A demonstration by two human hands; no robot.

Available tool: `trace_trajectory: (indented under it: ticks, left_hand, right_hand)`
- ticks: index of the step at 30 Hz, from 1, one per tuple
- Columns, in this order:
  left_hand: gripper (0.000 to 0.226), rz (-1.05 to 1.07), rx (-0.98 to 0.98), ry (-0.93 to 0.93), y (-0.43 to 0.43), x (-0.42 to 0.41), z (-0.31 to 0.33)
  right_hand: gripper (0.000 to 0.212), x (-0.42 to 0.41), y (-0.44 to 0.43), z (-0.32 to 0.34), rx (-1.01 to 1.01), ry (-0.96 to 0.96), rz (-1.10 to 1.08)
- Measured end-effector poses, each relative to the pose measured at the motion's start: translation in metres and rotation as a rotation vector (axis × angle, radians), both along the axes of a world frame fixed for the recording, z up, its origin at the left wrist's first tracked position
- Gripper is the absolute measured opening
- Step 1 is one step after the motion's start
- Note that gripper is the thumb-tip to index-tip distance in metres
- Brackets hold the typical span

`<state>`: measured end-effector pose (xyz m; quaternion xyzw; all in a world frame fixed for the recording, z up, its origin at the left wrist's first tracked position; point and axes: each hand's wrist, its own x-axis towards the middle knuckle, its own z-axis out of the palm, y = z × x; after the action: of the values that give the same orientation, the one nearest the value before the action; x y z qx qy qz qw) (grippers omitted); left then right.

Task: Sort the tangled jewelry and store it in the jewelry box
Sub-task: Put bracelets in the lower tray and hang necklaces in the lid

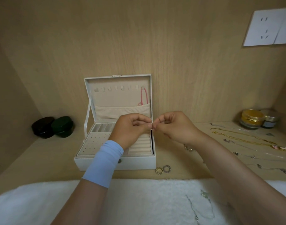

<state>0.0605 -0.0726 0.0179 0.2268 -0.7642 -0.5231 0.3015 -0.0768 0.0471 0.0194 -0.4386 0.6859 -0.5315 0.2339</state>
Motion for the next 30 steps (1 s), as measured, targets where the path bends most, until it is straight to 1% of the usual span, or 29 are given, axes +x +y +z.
trace_trajectory:
  ticks: [3,5,9,13,18,21,24,30]
  left_hand:
    - [0.012,0.056,-0.052,-0.003,-0.009,0.008,0.002]
    - [0.011,0.057,-0.096,-0.006,-0.017,0.014,0.001]
    - [0.012,0.07,-0.238,-0.057,-0.022,0.02,-0.008]
    - [0.022,0.081,-0.334,-0.17,-0.027,0.021,-0.016]
    - [0.01,0.079,-0.443,-0.244,-0.03,0.018,-0.021]
    - [0.004,0.051,-0.574,-0.286,-0.032,0.019,-0.022]
    - [0.004,0.026,-0.653,-0.33,-0.033,0.025,-0.022]
    - [0.015,0.052,-0.696,-0.399,-0.026,0.03,-0.02]
  right_hand:
    - [0.004,0.011,-0.012,0.004,-0.023,-0.013,-0.022]
    - [0.007,0.016,-0.021,0.005,-0.02,0.044,-0.022]
    - [0.008,0.017,-0.033,-0.006,0.063,0.341,-0.077]
    - [0.007,0.021,-0.035,-0.012,0.176,0.544,-0.115]
    - [0.01,0.022,-0.036,-0.012,0.235,0.761,-0.111]
    - [0.005,0.022,-0.033,-0.012,0.235,0.775,-0.055]
    - [0.009,0.021,-0.031,-0.013,0.199,0.764,-0.005]
    - [0.012,0.016,-0.024,-0.013,0.199,0.723,0.06]
